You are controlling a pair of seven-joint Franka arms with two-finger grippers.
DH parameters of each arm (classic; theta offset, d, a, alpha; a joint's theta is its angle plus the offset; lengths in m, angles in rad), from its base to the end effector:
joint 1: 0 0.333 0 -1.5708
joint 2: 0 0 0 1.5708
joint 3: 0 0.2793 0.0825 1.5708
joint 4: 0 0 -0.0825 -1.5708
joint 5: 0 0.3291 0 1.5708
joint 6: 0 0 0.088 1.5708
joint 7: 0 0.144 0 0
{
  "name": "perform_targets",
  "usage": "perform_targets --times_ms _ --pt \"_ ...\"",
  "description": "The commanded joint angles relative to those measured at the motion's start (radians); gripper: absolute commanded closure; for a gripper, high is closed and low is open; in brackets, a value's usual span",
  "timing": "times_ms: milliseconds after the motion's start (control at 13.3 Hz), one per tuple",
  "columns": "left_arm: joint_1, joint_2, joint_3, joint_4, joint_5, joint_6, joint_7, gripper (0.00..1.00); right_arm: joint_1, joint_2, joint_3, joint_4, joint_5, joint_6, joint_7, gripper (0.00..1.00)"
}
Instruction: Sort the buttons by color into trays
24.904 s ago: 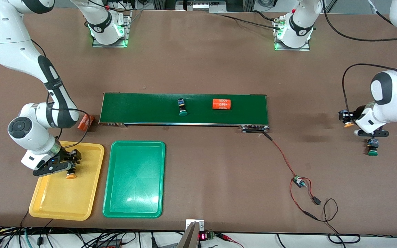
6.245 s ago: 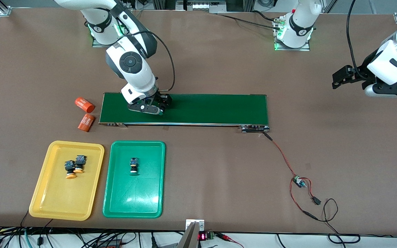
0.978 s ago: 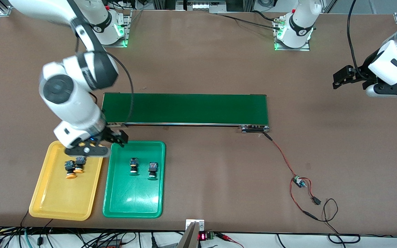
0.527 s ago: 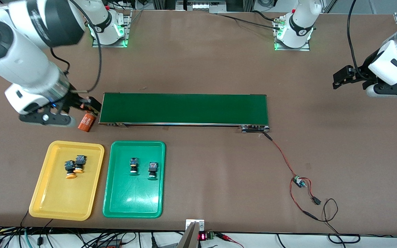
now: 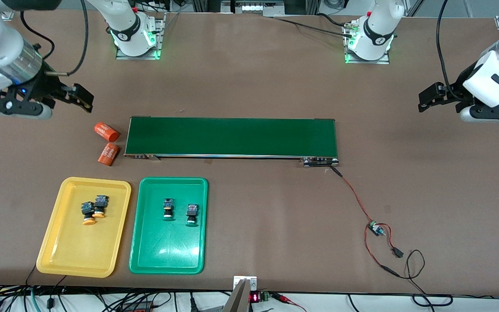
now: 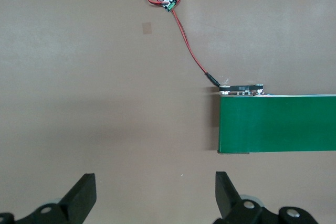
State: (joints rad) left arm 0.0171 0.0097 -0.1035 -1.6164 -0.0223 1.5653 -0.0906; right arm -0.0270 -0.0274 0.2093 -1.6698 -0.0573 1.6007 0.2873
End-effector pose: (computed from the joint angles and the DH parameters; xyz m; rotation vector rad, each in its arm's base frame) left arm 0.4953 -0.0459 0.5267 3.1222 0.0074 -0.0977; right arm 0.4842 0.0821 0.5256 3.0663 -0.1569 -0.0407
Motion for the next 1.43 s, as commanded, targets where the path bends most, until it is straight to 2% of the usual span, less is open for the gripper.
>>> perform_targets --times_ms 0,226,301,828,1129,1354 --pt "0.004 0.012 0.002 0.03 -0.03 -0.024 0.023 0.0 -0.007 -0.026 -0.036 -0.045 0.048 -0.013 -0.04 0.0" --pt "0.004 0.012 0.002 0.03 -0.03 -0.024 0.023 0.0 -0.002 -0.011 -0.109 -0.074 0.051 -0.004 -0.143 0.0" --pt "0.004 0.012 0.002 0.03 -0.03 -0.024 0.023 0.0 0.001 -0.009 -0.116 -0.073 0.051 -0.007 -0.158 0.0" --pt "0.006 0.012 0.002 0.03 -0.03 -0.024 0.023 0.0 -0.01 -0.003 -0.117 -0.056 0.05 -0.047 -0.237 0.0" --pt "0.006 0.012 0.002 0.03 -0.03 -0.024 0.025 0.0 -0.007 0.056 -0.108 0.03 0.04 -0.07 -0.244 0.0" --pt "0.006 0.012 0.002 0.029 -0.03 -0.024 0.025 0.0 0.001 0.057 -0.114 0.035 0.036 -0.09 -0.241 0.0"
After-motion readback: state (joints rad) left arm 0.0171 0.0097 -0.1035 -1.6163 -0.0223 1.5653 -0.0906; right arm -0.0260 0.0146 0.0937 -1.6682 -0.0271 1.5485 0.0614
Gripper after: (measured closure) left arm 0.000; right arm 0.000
